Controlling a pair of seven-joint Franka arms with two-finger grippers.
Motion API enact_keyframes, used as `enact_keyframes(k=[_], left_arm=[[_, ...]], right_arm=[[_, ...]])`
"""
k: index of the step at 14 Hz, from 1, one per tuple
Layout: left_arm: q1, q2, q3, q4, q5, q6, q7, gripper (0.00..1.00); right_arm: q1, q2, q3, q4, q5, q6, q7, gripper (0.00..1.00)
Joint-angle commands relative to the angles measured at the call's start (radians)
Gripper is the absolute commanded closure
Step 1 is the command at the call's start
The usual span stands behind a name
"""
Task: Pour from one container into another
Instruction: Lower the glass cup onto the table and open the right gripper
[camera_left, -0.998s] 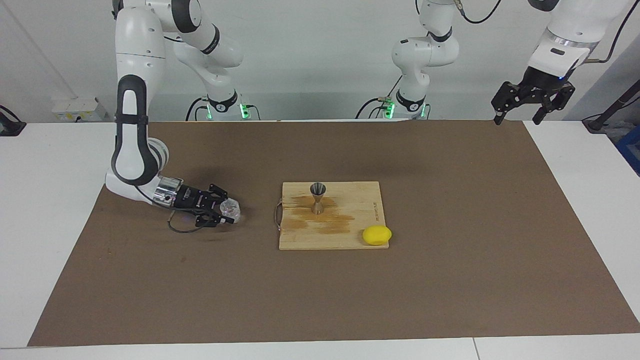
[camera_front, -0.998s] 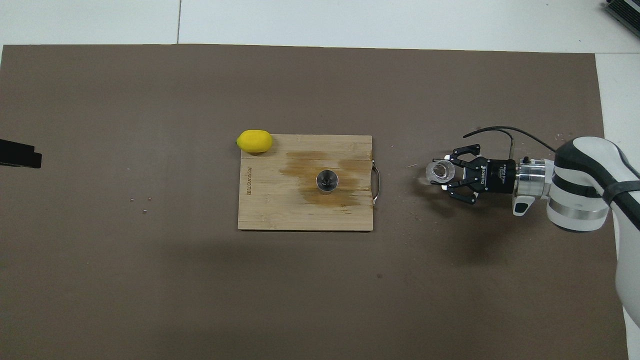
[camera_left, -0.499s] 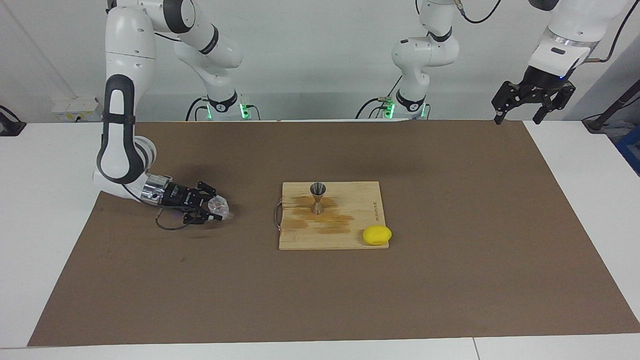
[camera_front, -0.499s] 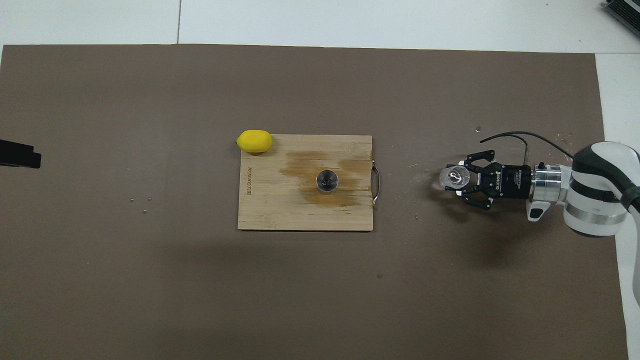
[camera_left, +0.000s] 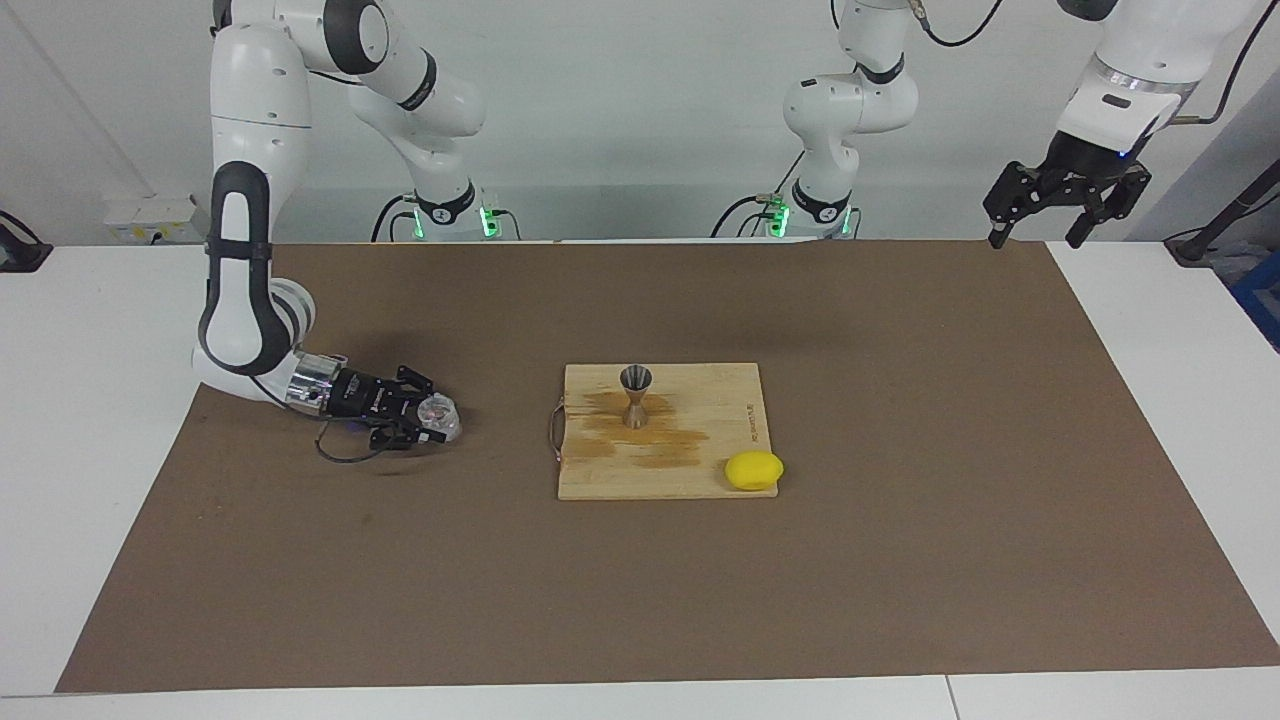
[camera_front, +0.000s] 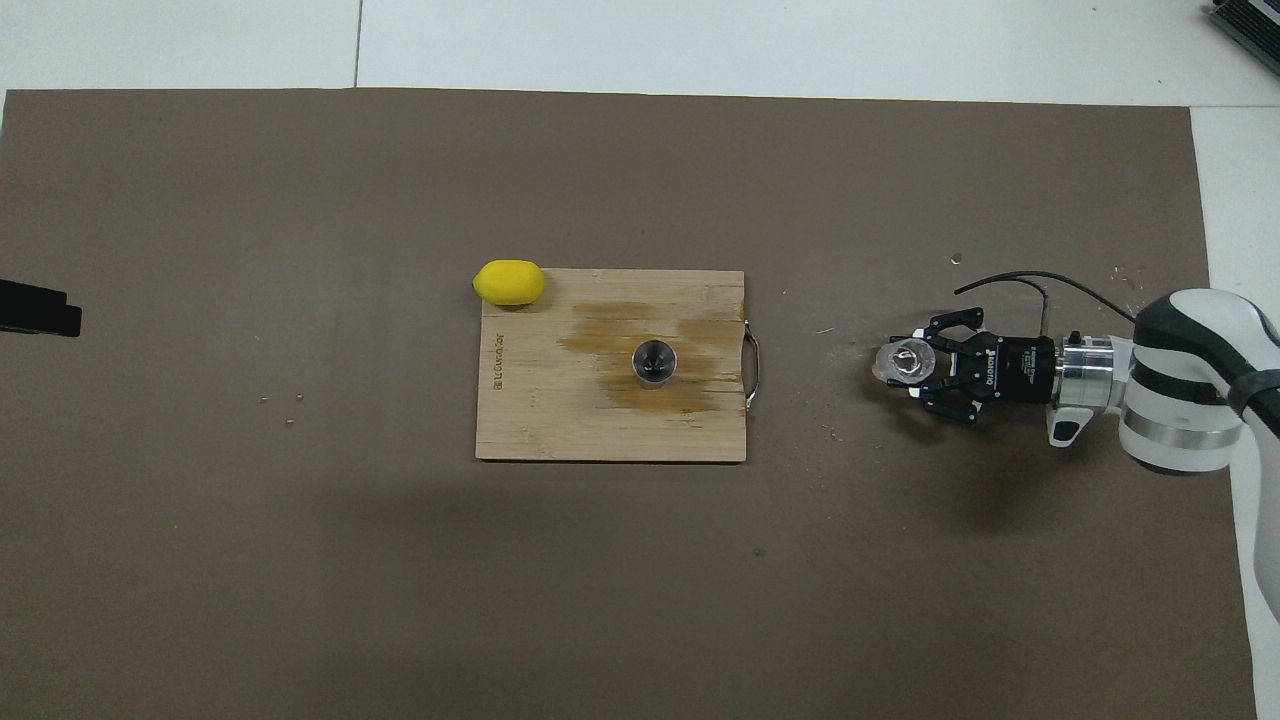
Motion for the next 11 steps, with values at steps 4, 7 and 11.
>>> enact_keyframes(k=[4,7,11], left_arm=[[-0.005,-0.022,0.007,-0.017,-0.007,-0.003,-0.009,0.00],[-0.005,-0.022,0.007,-0.017,-0.007,-0.003,-0.009,0.00],[-0.005,-0.022,0.007,-0.017,-0.007,-0.003,-0.009,0.00]], right_arm=[[-0.044,0.025,0.012,0.034,-0.044,-0.023,-0.024,1.00],[-0.044,0.025,0.012,0.038,-0.044,-0.022,-0.024,1.00],[-0.043,0.031,0.012,0.038,-0.043,-0.008,-0.026,1.00]])
